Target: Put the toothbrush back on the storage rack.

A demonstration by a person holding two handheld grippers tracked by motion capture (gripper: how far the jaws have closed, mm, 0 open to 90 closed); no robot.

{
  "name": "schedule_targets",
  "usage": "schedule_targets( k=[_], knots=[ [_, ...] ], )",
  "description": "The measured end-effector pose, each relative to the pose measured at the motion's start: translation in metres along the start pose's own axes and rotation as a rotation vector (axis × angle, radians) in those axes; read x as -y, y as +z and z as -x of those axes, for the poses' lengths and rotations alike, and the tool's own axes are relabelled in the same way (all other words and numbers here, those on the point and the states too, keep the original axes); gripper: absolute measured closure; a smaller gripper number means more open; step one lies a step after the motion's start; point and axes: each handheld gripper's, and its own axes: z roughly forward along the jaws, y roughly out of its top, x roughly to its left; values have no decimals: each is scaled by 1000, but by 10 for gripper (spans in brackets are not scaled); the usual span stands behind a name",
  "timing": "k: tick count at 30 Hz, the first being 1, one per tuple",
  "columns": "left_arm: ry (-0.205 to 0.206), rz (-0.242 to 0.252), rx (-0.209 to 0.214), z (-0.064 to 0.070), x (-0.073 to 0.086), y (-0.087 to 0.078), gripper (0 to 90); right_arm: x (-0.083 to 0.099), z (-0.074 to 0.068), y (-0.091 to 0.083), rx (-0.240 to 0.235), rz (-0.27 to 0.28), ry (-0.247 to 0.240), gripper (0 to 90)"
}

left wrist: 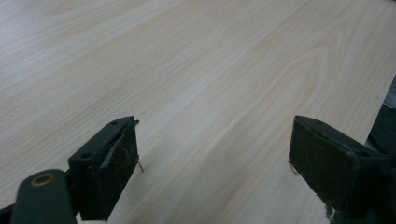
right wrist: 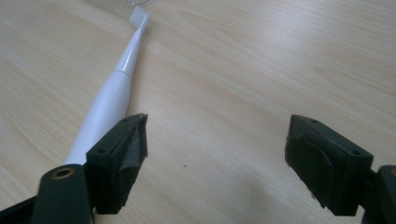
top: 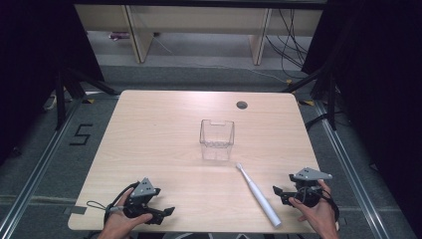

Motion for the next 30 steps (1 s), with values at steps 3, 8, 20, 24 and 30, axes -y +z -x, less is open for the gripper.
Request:
schedule_targets(
  k=[3, 8, 20, 24, 30],
  knots=[
    [-1, 0, 0, 0, 0, 0, 150, 0, -3, 0, 8, -9, 24, 220],
    [-3, 1, -2, 0, 0, 0, 150, -3, -7, -1, -12, -52, 50, 173],
    [22, -19, -9, -2, 0, -1, 150, -21, -19, -2, -60, -86, -32, 249],
    [22, -17, -14, -3, 0, 0, 150, -27, -23, -4, -56, -81, -50, 261],
    [21, -17, -15, -3, 0, 0, 150, -38, -29, -3, -61, -84, -116, 283]
  ],
)
